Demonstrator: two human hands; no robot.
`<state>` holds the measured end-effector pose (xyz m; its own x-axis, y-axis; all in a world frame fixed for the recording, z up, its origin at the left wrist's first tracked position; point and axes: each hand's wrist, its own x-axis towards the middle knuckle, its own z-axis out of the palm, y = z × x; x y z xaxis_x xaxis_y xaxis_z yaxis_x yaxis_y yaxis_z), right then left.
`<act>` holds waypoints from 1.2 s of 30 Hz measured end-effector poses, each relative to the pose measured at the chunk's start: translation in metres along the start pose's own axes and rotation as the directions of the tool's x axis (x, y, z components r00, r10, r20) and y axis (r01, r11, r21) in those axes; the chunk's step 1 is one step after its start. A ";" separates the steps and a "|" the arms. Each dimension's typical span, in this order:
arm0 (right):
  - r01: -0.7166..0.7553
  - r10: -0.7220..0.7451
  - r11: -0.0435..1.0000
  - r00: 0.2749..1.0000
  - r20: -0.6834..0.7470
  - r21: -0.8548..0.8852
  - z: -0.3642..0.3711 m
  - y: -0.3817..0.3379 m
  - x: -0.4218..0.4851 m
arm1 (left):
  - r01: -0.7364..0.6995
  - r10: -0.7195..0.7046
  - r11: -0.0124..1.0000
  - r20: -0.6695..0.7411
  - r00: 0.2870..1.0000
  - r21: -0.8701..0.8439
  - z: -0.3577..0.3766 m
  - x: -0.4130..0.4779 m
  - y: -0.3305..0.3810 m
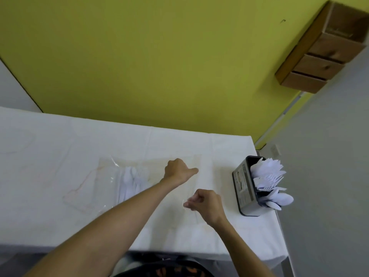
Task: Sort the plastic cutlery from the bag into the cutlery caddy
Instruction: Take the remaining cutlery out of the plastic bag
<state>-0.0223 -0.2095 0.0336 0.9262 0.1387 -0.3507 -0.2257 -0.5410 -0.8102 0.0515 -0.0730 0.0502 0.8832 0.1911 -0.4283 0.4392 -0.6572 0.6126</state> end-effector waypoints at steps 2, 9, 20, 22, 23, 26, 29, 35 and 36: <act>0.014 -0.014 1.000 1.000 0.001 -0.008 0.000 0.000 -0.001 | 0.009 -0.009 1.000 0.026 1.000 0.023 0.001 -0.008 0.004; 0.008 -0.008 1.000 1.000 0.005 -0.001 -0.003 0.002 -0.007 | 0.028 -0.028 0.999 -0.019 0.999 -0.029 0.001 -0.016 0.005; -0.310 0.323 0.716 0.941 0.098 0.626 -0.006 -0.014 0.003 | 0.038 -0.081 0.848 -0.059 0.995 -0.528 0.005 -0.033 -0.013; -0.276 0.315 0.750 0.948 0.043 0.601 -0.005 -0.017 0.006 | 0.012 -0.049 0.855 -0.057 0.997 -0.518 0.005 -0.034 -0.016; -0.232 0.292 0.790 0.956 -0.017 0.568 -0.005 -0.017 0.008 | -0.001 -0.029 0.860 -0.051 0.998 -0.511 0.005 -0.034 -0.017; -0.132 0.234 0.901 0.950 -0.207 0.414 0.001 -0.018 0.012 | -0.013 -0.002 0.859 -0.028 1.000 -0.512 0.007 -0.035 -0.018; -0.110 0.176 0.972 0.927 -0.331 0.207 0.008 -0.021 0.019 | -0.019 0.001 0.846 -0.035 0.999 -0.532 0.012 -0.036 -0.019; -0.095 0.112 0.993 0.932 -0.344 0.065 0.012 -0.032 0.030 | 0.031 -0.071 0.794 -0.042 0.997 -0.607 0.011 -0.030 -0.024; -0.073 0.110 0.990 0.938 -0.329 0.123 0.012 -0.033 0.030 | 0.040 -0.075 0.787 -0.031 0.997 -0.615 0.009 -0.028 -0.024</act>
<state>0.0097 -0.1776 0.0446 0.9433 -0.2021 -0.2635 -0.3280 -0.4434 -0.8342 0.0145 -0.0694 0.0414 0.8524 0.2627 -0.4521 0.4824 -0.0613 0.8738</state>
